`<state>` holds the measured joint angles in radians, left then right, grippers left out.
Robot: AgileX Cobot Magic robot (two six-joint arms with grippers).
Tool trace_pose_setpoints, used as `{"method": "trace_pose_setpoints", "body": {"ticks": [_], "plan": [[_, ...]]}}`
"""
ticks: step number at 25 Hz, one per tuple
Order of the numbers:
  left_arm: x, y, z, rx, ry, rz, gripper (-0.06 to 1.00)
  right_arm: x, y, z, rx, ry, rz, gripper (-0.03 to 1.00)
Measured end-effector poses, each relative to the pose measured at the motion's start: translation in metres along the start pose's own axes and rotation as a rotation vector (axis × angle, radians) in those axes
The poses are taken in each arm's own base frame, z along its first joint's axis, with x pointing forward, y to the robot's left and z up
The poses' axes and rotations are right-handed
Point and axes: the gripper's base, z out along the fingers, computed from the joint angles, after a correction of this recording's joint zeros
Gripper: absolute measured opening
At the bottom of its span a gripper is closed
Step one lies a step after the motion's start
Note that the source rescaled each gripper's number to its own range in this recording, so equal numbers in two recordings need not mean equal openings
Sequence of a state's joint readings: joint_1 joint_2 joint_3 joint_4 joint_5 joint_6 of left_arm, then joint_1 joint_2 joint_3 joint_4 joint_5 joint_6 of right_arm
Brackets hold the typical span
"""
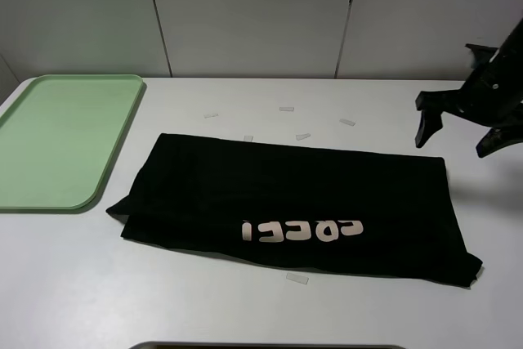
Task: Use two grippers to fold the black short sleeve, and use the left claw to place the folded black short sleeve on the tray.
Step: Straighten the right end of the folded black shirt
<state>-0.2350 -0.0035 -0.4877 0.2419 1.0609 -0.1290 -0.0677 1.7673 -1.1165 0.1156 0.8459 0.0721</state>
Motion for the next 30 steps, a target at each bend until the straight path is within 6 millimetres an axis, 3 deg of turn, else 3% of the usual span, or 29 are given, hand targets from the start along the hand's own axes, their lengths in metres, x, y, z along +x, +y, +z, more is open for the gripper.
{"method": "trace_pose_setpoints", "body": {"ticks": [7,13,19,30], "plan": [[0.0,0.0,0.0,0.0,0.0,0.0,0.87,-0.005,-0.043,-0.016,-0.243,-0.018,0.197,0.96],[0.0,0.0,0.0,0.0,0.0,0.0,0.87,-0.001,-0.072,-0.017,-0.285,-0.035,0.245,0.96],[0.0,0.0,0.0,0.0,0.0,0.0,0.87,0.017,-0.09,0.003,-0.25,-0.043,0.307,0.96],[0.0,0.0,0.0,0.0,0.0,0.0,0.87,0.023,-0.09,0.048,-0.214,0.052,0.31,0.96]]}}
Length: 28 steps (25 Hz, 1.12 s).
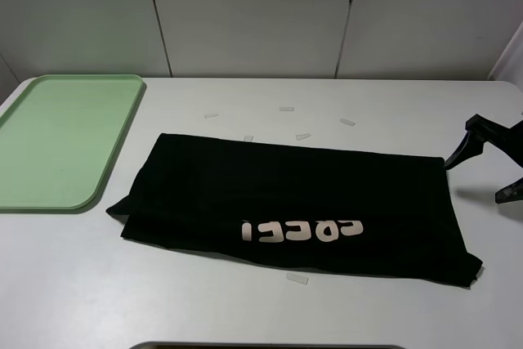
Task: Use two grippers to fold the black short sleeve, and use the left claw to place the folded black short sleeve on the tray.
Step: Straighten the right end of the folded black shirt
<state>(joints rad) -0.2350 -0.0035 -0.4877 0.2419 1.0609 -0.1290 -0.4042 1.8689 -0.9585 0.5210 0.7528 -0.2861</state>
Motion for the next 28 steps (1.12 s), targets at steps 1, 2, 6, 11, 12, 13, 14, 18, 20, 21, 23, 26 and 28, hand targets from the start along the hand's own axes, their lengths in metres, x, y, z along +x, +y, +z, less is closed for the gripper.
{"method": "trace_pose_setpoints", "body": {"ticks": [1,2,6,11,12,13,14,18,20,21,23,26,28], "plan": [[0.0,0.0,0.0,0.0,0.0,0.0,0.87,0.0,0.001,0.001,0.003,-0.004,-0.002,0.96],[0.0,0.0,0.0,0.0,0.0,0.0,0.87,0.001,0.002,0.003,0.005,-0.003,-0.007,0.96],[0.0,0.0,0.0,0.0,0.0,0.0,0.87,0.009,0.0,0.008,0.001,0.021,0.012,0.96],[0.0,0.0,0.0,0.0,0.0,0.0,0.87,0.022,-0.002,0.017,0.005,0.05,0.034,0.96],[0.0,0.0,0.0,0.0,0.0,0.0,0.87,0.024,0.001,0.019,0.003,0.05,0.032,0.96],[0.0,0.0,0.0,0.0,0.0,0.0,0.87,0.025,0.003,0.021,0.001,0.047,0.032,0.96],[0.0,0.0,0.0,0.0,0.0,0.0,0.87,0.026,0.006,0.023,-0.001,0.046,0.027,0.96],[0.0,0.0,0.0,0.0,0.0,0.0,0.87,0.027,0.019,0.027,-0.004,0.032,-0.001,0.96],[0.0,0.0,0.0,0.0,0.0,0.0,0.87,0.027,0.02,0.028,-0.001,0.022,-0.006,0.96],[0.0,0.0,0.0,0.0,0.0,0.0,0.87,0.027,0.019,0.028,0.003,0.012,-0.004,0.96],[0.0,0.0,0.0,0.0,0.0,0.0,0.87,0.028,0.017,0.03,0.016,-0.005,0.0,0.96],[0.0,0.0,0.0,0.0,0.0,0.0,0.87,0.033,0.012,0.034,0.038,-0.032,0.015,0.96],[0.0,0.0,0.0,0.0,0.0,0.0,0.87,0.034,0.011,0.034,0.041,-0.046,0.02,0.96]]}}
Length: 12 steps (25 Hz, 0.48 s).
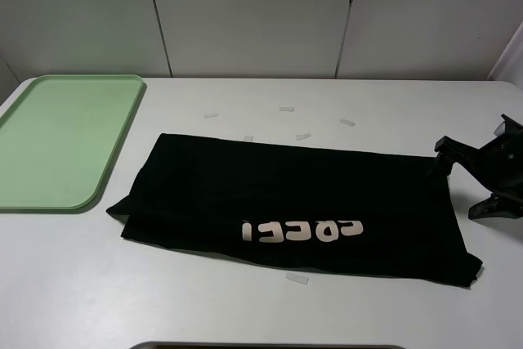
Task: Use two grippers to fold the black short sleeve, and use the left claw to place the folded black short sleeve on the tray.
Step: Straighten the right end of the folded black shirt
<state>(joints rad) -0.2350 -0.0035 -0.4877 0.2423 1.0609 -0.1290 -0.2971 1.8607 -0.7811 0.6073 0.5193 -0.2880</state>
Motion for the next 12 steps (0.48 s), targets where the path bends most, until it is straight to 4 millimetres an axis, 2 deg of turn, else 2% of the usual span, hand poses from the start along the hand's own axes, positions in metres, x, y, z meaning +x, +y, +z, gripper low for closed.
{"method": "trace_pose_setpoints", "body": {"ticks": [5,9,12], "plan": [[0.0,0.0,0.0,0.0,-0.001,0.0,0.87,0.002,0.005,0.001,-0.001,0.002,-0.019,0.96],[0.0,0.0,0.0,0.0,-0.001,0.0,0.87,0.008,0.021,0.005,-0.028,0.025,-0.035,0.95],[0.0,0.0,0.0,0.0,-0.001,0.0,0.87,0.016,0.032,0.009,-0.053,0.047,-0.056,0.85]]}}
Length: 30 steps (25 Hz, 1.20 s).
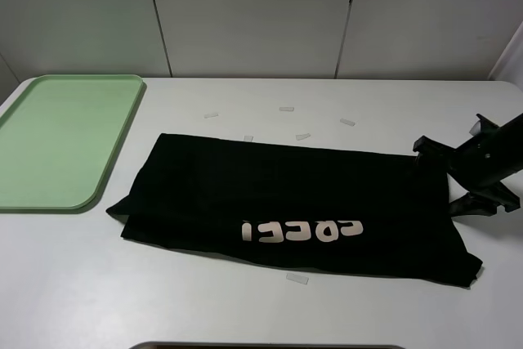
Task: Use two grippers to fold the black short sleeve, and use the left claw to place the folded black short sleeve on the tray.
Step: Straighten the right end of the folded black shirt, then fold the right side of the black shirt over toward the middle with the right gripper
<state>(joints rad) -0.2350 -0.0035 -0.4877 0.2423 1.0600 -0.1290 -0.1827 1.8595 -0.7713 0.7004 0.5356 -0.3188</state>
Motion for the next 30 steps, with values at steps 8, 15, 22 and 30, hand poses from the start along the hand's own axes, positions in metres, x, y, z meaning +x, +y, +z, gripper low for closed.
{"method": "trace_pose_setpoints", "body": {"ticks": [8,15,22,30], "plan": [[0.0,0.0,0.0,0.0,0.0,0.0,0.87,0.004,0.009,0.007,0.009,-0.007,-0.045,0.3],[0.0,0.0,0.0,0.0,0.0,0.0,0.87,0.002,0.003,0.007,0.077,-0.014,-0.166,0.0],[0.0,0.0,0.0,0.0,0.0,0.0,0.87,-0.026,-0.004,-0.012,0.21,-0.032,-0.246,0.0],[-0.001,0.0,0.0,0.001,-0.006,0.0,0.87,-0.069,-0.001,-0.055,0.415,-0.07,-0.265,0.0]]}}
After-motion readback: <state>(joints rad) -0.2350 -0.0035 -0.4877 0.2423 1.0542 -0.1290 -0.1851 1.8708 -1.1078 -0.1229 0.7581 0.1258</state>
